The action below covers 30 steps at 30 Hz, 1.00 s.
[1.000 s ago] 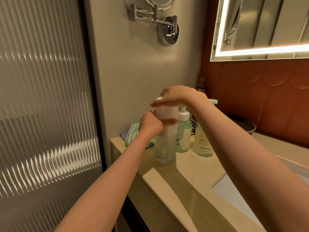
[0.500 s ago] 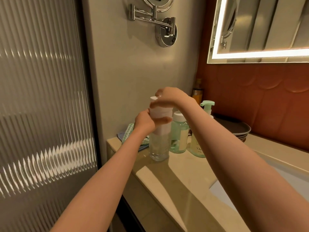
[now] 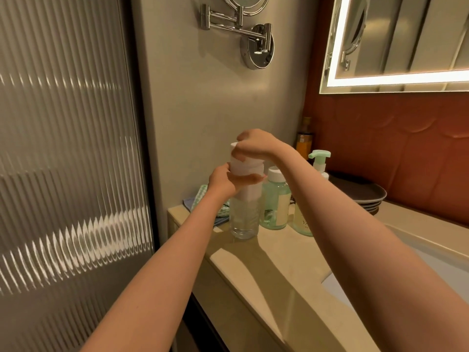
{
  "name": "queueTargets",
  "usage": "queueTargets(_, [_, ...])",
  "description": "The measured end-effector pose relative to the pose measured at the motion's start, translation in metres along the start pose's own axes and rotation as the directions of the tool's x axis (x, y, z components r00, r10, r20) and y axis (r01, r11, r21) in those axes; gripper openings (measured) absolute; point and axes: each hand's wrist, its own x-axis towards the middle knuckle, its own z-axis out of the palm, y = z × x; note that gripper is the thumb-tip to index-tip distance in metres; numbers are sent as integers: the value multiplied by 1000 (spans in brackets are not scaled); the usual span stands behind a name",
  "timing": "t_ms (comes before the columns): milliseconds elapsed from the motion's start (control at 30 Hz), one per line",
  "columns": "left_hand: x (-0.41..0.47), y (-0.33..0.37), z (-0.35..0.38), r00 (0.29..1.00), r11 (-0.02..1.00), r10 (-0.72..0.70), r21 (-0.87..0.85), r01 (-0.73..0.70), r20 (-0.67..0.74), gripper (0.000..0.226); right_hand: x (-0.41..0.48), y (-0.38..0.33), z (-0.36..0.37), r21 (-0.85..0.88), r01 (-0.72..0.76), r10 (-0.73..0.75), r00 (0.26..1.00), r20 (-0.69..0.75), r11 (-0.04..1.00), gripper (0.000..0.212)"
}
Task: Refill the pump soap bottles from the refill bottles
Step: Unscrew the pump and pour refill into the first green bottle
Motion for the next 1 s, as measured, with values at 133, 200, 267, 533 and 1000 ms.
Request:
queueTargets(133, [2,3,0,1000,996,-12,89,11,10,75,1,-2,8,-196,-96,83,994,-77,976,54])
queueTargets(200, [2,3,-2,1000,995,-28,96,26,15,71,0,-1,5,-239,-83,63,994,-92,967,53])
queueTargets(267, [2,3,-4,998,999,-40,34,39,42,73,-4,-2,-6,-161,-48,44,999,-31,986,48])
queueTargets(533, [6,6,-4,994,997,-50,67,44,101,59,-7,0,-24,6,19,-20,991,130,1000,45])
queueTargets(1000, [-17,7,3,985,945,171,286,-157,-25,113,-25,41,-6,407,-31,150,953,-264,913,49])
